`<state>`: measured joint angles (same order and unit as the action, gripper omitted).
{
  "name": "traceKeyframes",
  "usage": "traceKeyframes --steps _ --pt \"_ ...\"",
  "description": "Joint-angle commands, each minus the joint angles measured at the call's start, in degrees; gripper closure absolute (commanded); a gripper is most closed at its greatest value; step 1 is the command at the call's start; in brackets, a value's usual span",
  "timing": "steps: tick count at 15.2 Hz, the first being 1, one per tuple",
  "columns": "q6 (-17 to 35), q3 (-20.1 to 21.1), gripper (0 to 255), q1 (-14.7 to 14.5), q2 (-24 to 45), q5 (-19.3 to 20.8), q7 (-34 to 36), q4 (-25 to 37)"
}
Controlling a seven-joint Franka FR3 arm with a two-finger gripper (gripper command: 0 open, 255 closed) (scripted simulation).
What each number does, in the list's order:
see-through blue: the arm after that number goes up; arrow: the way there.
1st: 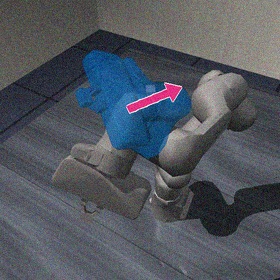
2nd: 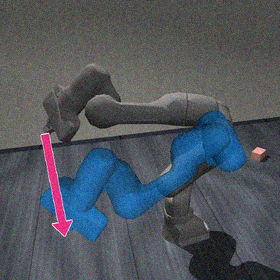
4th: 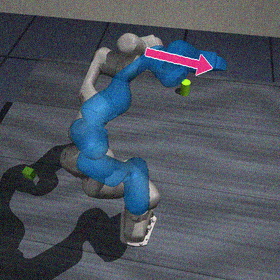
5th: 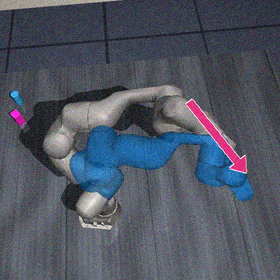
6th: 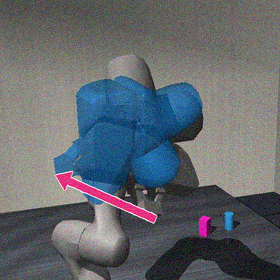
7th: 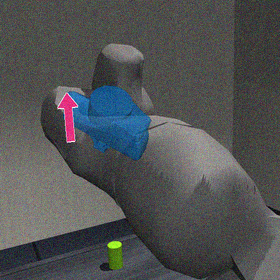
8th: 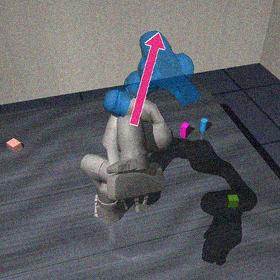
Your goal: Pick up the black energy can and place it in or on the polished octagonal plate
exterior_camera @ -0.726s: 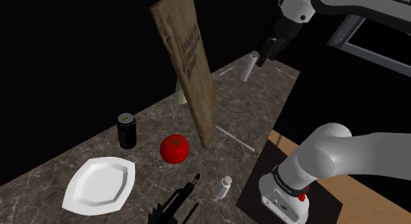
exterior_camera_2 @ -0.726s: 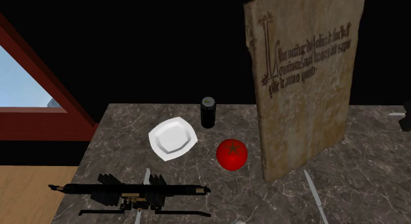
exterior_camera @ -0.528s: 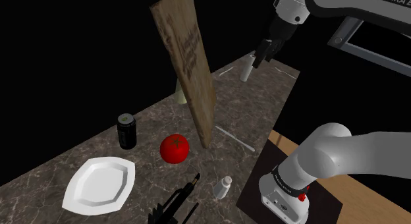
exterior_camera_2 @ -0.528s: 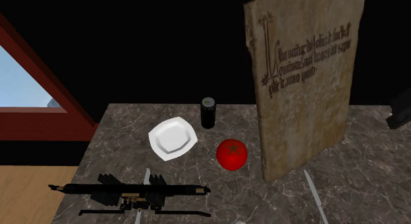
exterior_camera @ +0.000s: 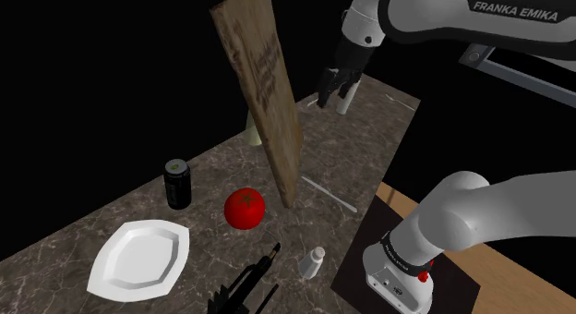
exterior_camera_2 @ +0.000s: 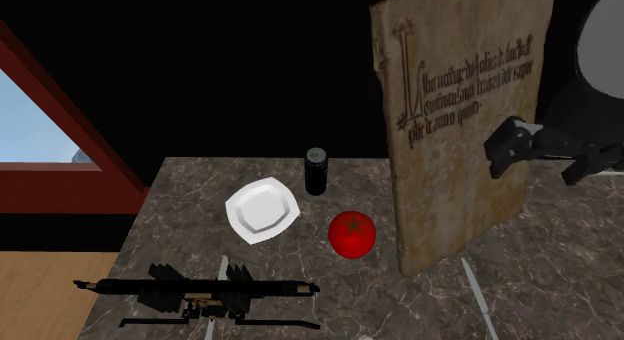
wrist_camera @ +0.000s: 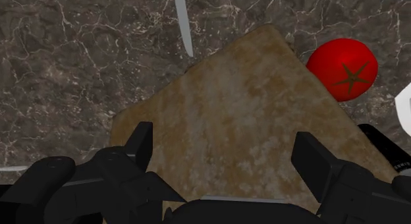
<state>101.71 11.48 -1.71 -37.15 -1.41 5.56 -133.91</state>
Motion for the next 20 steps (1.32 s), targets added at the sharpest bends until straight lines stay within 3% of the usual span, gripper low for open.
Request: traceKeyframes --steps 1,11,20 --pt "1.94 2.31 0 -0.48 2.62 -0.81 2.66 0.25" --pt "9.12 13.16 0 -1.51 19.79 -0.44 16.06 7.69" --pt "12.01 20.46 0 -3.66 39.87 7.69 30.30 20.35"
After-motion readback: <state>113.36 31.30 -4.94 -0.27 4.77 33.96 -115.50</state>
